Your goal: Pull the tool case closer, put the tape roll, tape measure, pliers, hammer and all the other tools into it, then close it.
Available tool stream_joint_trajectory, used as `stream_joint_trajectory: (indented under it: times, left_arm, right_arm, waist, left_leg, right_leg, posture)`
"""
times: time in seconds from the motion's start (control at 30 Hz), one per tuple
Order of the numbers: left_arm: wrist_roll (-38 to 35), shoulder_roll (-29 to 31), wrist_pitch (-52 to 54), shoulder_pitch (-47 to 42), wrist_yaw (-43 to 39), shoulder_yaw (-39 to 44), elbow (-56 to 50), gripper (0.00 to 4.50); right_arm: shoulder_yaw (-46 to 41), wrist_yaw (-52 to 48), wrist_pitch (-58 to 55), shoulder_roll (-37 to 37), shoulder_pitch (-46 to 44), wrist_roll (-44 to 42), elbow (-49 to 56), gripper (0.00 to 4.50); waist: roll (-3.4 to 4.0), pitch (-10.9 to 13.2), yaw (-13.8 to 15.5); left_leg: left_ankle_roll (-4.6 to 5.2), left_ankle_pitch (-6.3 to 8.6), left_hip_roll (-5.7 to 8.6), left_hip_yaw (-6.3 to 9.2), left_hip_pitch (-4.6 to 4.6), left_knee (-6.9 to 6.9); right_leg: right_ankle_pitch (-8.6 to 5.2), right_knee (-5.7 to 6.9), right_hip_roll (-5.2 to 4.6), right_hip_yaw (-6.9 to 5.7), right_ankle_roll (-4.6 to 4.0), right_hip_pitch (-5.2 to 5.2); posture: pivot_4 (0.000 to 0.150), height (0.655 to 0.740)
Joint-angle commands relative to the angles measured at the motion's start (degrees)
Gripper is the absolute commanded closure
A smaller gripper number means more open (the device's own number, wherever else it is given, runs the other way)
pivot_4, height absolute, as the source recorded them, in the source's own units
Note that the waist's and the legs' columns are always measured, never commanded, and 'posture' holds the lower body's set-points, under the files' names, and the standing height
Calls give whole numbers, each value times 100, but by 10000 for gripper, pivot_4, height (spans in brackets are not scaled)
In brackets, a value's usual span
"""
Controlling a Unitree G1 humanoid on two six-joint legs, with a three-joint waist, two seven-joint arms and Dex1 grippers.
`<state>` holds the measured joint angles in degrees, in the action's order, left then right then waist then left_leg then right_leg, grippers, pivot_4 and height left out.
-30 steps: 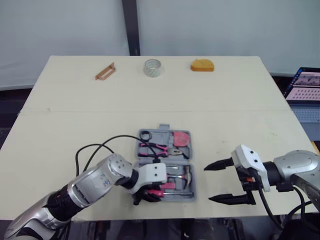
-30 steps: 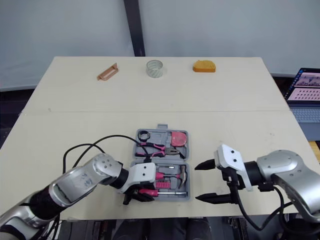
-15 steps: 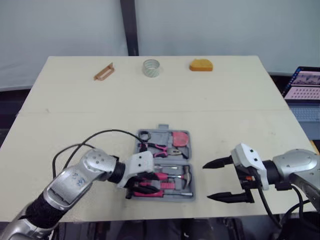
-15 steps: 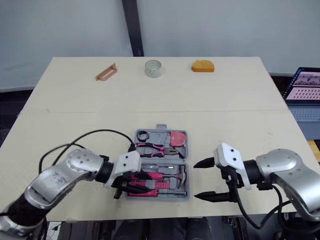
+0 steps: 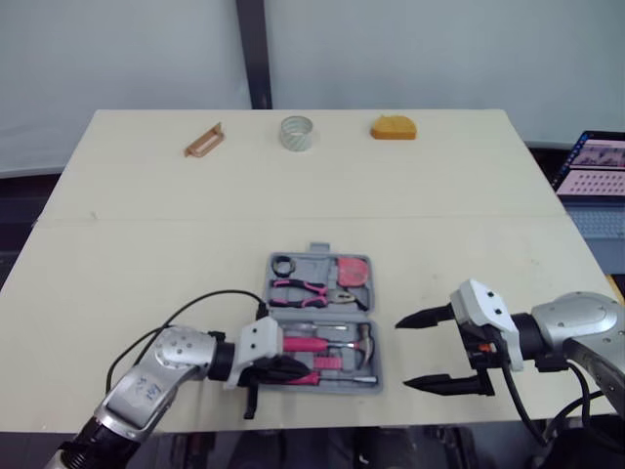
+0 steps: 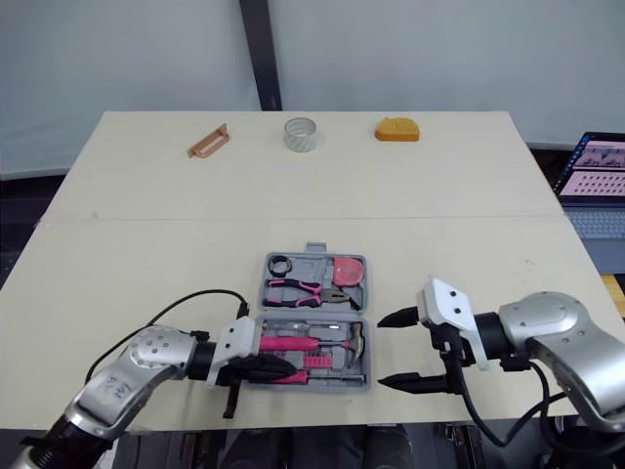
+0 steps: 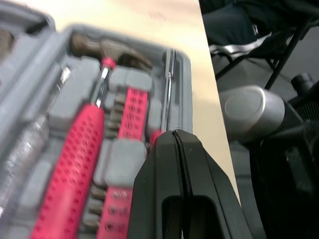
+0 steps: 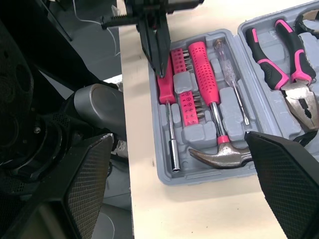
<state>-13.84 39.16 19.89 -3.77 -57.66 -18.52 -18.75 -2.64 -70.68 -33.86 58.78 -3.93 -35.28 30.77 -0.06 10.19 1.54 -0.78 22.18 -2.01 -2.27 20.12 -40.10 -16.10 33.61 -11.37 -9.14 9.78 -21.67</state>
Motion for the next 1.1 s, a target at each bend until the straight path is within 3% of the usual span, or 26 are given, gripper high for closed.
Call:
stream_joint_trajectory:
  times: [0.03, 1.1]
  left_arm:
    - [109, 20, -186, 43, -43, -28, 3, 44634]
    - [760, -129, -135, 123, 221, -457, 374, 44634]
  right_arm:
    - [-114, 15, 31, 37, -23, -45, 81, 0]
    - [-153, 60, -76, 49, -39, -95, 150, 0]
  waist:
    - [0, 0, 7]
    - [6, -7, 4]
  left_leg:
    - [0, 0, 0, 0, 0, 0]
    - [0, 0, 0, 1, -6, 0]
  right_leg:
    - [0, 0, 0, 0, 0, 0]
    - [0, 0, 0, 0, 1, 7]
  posture:
    - [1500, 7400]
    - [1500, 7400]
